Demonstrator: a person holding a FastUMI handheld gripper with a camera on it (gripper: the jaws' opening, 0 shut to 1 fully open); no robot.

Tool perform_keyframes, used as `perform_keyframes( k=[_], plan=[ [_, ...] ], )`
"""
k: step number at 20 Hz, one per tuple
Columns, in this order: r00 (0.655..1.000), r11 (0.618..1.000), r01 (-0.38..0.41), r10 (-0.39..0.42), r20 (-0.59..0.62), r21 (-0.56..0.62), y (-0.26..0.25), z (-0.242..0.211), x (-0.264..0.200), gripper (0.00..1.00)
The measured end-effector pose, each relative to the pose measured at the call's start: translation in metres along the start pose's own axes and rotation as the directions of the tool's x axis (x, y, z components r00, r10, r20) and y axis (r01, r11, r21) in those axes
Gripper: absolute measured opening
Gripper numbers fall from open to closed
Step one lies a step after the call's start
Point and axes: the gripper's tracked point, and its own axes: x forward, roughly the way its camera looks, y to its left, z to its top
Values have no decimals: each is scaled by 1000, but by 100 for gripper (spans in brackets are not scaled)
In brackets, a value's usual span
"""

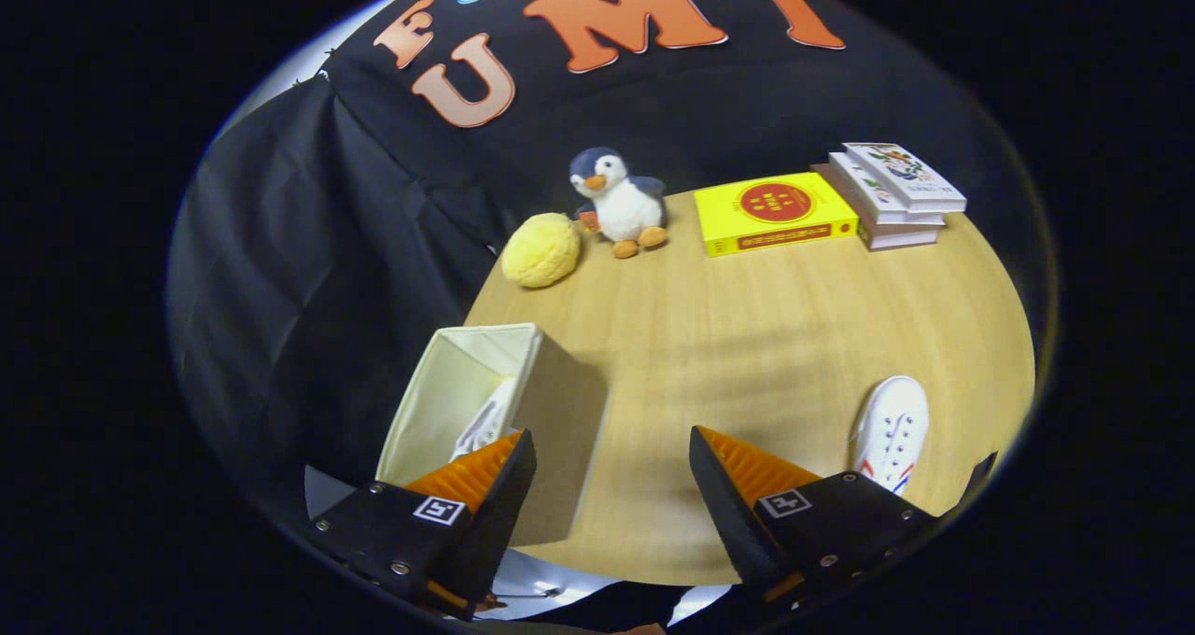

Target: Open the storage box then place both shoes into the box .Put the left shoe in first, then the right shoe, with the right side of both shoes facing outward in a uniform manner.

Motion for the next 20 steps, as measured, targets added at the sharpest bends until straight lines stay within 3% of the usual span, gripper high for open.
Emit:
perform_keyframes(
  k=[7, 12, 16, 20],
  plan=[
    [970, 969, 244, -243, 33, -39, -164, -36, -44, 99],
    [951, 953, 301, -303, -60, -42, -224, -97, -47, 98],
    [946, 954, 291, -298, -129, -68, -235, -131, -30, 96],
    [914, 921, 346, -374, -156, -181, -256, -147, -20, 91]
  ],
)
